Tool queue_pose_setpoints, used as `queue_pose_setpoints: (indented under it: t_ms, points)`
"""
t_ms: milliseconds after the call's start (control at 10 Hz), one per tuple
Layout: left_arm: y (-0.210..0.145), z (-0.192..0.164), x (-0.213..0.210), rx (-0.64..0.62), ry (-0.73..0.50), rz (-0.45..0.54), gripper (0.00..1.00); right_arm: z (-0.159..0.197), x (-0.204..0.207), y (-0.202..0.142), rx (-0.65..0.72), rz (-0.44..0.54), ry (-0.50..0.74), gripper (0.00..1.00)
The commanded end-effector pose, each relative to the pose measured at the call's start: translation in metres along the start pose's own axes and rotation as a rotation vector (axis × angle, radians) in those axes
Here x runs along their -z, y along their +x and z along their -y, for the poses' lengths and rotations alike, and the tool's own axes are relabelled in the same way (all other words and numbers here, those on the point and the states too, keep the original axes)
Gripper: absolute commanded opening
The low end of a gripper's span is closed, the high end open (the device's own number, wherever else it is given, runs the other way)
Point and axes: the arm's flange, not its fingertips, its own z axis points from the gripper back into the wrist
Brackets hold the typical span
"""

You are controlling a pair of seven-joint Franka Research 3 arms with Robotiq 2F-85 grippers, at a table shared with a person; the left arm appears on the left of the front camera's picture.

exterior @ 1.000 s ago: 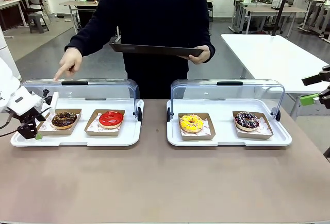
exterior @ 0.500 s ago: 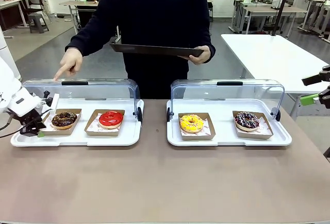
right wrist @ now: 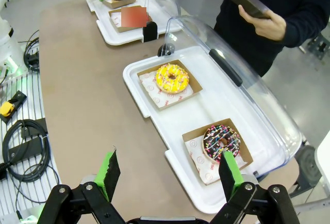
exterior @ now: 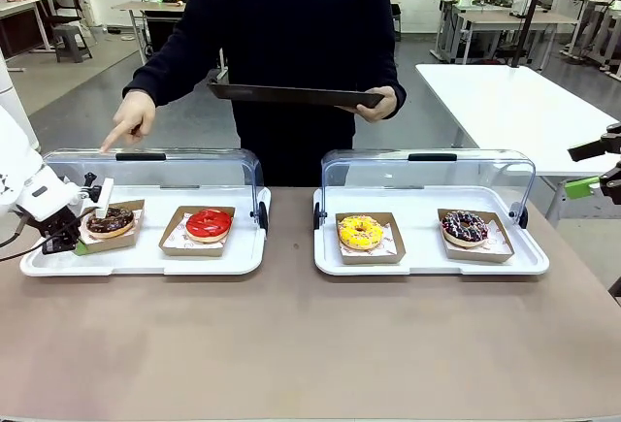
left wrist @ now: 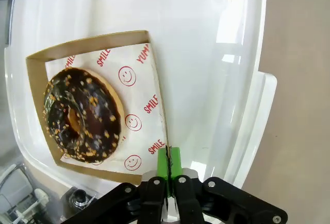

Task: Provide the desired donut to the person.
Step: Pick up and lift the Paper togo box containing the Donut pointed at by the person.

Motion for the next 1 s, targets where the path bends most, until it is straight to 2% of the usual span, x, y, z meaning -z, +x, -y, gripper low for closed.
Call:
queue_pose_setpoints:
  t_ms: [0,100,300,400,600,800,900]
  points:
    - [-0.007,0.006,-0.007,0.030,0.002,0.002,0.00,0.002,0.002,-0.001,-0.007,0.024,0.009,1.00]
    - [-0.011,0.012,-0.018,0.048,-0.025,0.001,0.00,0.002,0.002,-0.001,-0.007,0.024,0.009,1.00]
    - [-0.021,0.032,-0.062,0.008,0.073,0.017,0.00,0.002,0.002,-0.001,-0.007,0.024,0.009,1.00]
    - [-0.027,0.047,-0.088,0.047,0.065,0.036,0.00,0.002,0.002,-0.001,-0.007,0.024,0.009,1.00]
    - [-0.038,0.074,-0.127,0.104,0.020,0.056,0.00,0.002,0.002,-0.001,-0.007,0.024,0.009,1.00]
    - [-0.043,0.102,-0.153,0.138,-0.051,-0.023,0.00,0.002,0.002,-0.001,-0.007,0.024,0.009,1.00]
    - [-0.045,0.117,-0.169,0.146,-0.085,-0.030,0.00,0.002,0.002,-0.001,-0.007,0.024,0.009,1.00]
